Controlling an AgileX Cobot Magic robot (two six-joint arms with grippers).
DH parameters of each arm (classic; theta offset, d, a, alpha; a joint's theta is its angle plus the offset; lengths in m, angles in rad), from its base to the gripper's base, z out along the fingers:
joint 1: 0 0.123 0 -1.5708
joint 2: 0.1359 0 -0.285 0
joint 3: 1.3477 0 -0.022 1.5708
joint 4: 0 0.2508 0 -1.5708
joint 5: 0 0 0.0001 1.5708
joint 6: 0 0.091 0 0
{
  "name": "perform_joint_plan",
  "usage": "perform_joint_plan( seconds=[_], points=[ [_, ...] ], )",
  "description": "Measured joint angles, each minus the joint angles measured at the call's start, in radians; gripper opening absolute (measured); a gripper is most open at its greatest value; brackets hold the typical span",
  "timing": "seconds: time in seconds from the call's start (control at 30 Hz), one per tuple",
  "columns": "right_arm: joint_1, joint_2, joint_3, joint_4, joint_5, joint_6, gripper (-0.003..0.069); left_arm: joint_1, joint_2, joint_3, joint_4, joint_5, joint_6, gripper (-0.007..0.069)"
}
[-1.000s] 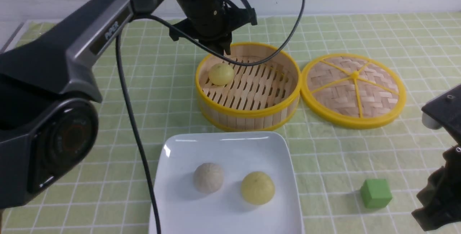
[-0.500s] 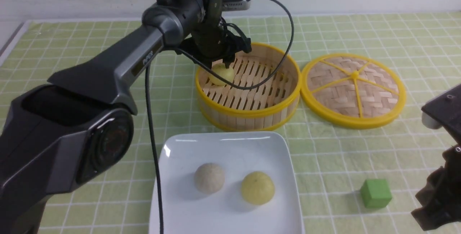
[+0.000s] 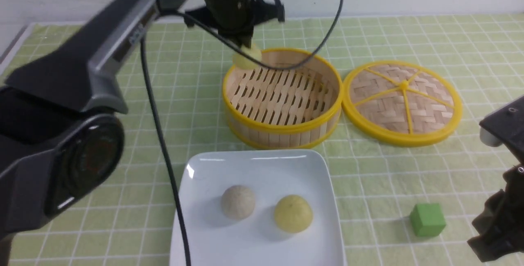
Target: Put the steamed buns into the plate on the green tablecloth.
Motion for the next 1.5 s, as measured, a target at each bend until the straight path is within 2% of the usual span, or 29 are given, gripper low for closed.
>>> perform_joint_plan(
  seconds=[0.13,0.3,0.33,0.43,0.47,0.5,0.57,0.63,0.7,0.87,0.97,1.1,1.23,1.33,1.37,1.5],
  points=[
    [0.0,0.0,0.0,0.0,0.005,0.0,0.0094,-0.008,-0.194,0.064,-0.028,0.004,0.049,0.0019],
    [0.0,0.0,0.001,0.0,0.012,0.0,0.0099,-0.07,-0.438,0.508,-0.073,0.003,0.112,0.002],
    [0.0,0.0,0.001,0.0,0.012,0.0,0.0099,-0.07,-0.446,0.53,-0.073,0.003,0.112,0.002],
    [0.0,0.0,0.001,0.0,0.011,0.0,0.0101,-0.127,-0.573,0.915,-0.078,0.003,0.113,0.0022],
    [0.0,0.0,0.001,0.0,0.011,0.0,0.0101,-0.133,-0.578,0.934,-0.078,0.003,0.11,0.0022],
    [0.0,0.0,0.001,0.0,0.005,0.0,0.0103,-0.156,-0.614,1.079,-0.079,-0.024,0.093,0.0022],
    [0.0,0.0,0.001,-0.001,-0.006,0.0,0.0104,-0.175,-0.636,1.221,-0.086,-0.104,0.056,0.0022],
    [0.0,0.0,0.001,-0.002,-0.013,0.0,0.0104,-0.18,-0.638,1.287,-0.088,-0.163,0.032,0.0022],
    [0.0,0.0,0.003,-0.004,-0.029,-0.007,0.0106,-0.182,-0.637,1.389,-0.088,-0.309,-0.021,0.0024],
    [0.0,-0.003,0.002,-0.004,0.002,-0.021,0.0106,-0.182,-0.612,1.443,-0.085,-0.448,-0.045,0.0052],
    [0.0,-0.028,0.002,-0.004,0.052,-0.021,0.009,-0.182,-0.604,1.445,-0.085,-0.465,-0.049,0.0088],
    [0.0,-0.192,0.001,0.031,0.166,-0.014,0.0012,-0.182,-0.602,1.443,-0.083,-0.472,-0.052,0.023],
    [0.0,-0.443,0.022,0.048,0.162,0.015,-0.0015,-0.182,-0.602,1.419,-0.083,-0.472,-0.052,0.0391],
    [0.0,-0.626,0.101,0.046,0.055,0.021,-0.0015,-0.182,-0.602,1.401,-0.08,-0.466,-0.052,0.0451],
    [0.0,-0.725,0.171,0.046,-0.075,0.023,-0.0015,-0.182,-0.602,1.397,-0.079,-0.464,-0.052,0.0476],
    [0.0,-0.894,0.373,0.046,-0.369,-0.021,-0.0015,-0.182,-0.601,1.392,-0.079,-0.457,-0.052,0.0492]
  ],
)
